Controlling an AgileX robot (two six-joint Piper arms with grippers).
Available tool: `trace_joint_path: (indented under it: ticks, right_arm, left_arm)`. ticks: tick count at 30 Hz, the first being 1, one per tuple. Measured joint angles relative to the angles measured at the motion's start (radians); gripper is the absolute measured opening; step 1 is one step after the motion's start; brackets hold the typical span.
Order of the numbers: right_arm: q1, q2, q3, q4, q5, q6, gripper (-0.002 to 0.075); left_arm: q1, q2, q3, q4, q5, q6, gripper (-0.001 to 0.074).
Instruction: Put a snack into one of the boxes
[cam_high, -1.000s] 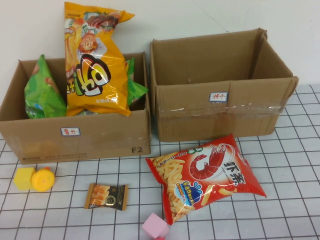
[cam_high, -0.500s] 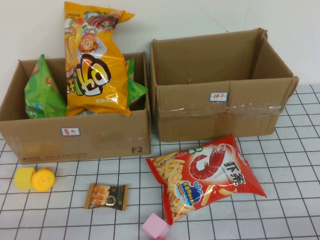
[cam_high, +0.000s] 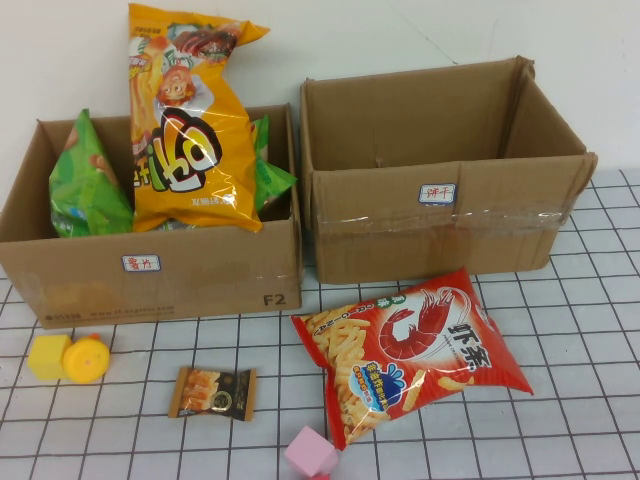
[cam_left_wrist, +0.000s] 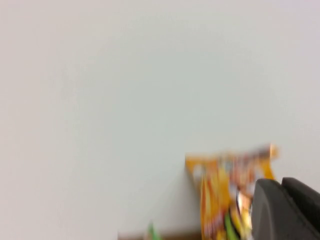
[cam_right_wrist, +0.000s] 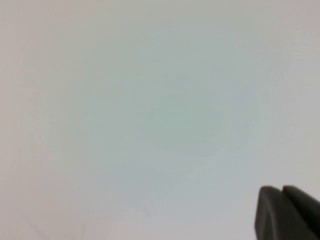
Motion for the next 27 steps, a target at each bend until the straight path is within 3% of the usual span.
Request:
trace_joint_path:
  ticks: [9,16,20,23,27]
  right_arm:
    - [0.000,-0.004,-0.003,-0.015,-0.091,-0.003,-0.0001]
    - [0.000,-0.005,-0.214,-0.076,0.396,-0.019,-0.0001]
    - [0.000,0.075,-0.299,-0.072,0.617,-0.021,-0.0001]
    - [0.000,0.197,-0.310,0.028,0.747,-0.021,-0.0001]
    - [0.000,0.315,-0.310,0.111,0.792,-0.022,-0.0001]
  left_arm:
    - [0.000,0.000,0.000,-0.029,-0.181,0.000,-0.0001]
    - [0.000,0.015,-0.248,-0.037,0.331,0.040,-0.0001]
    - [0.000,0.141,-0.398,-0.025,0.605,0.070,-0.0001]
    - [0.000,0.323,-0.478,-0.027,0.728,0.040,-0.0001]
    - [0.000,0.464,-0.487,-0.029,0.737,0.040,-0.0001]
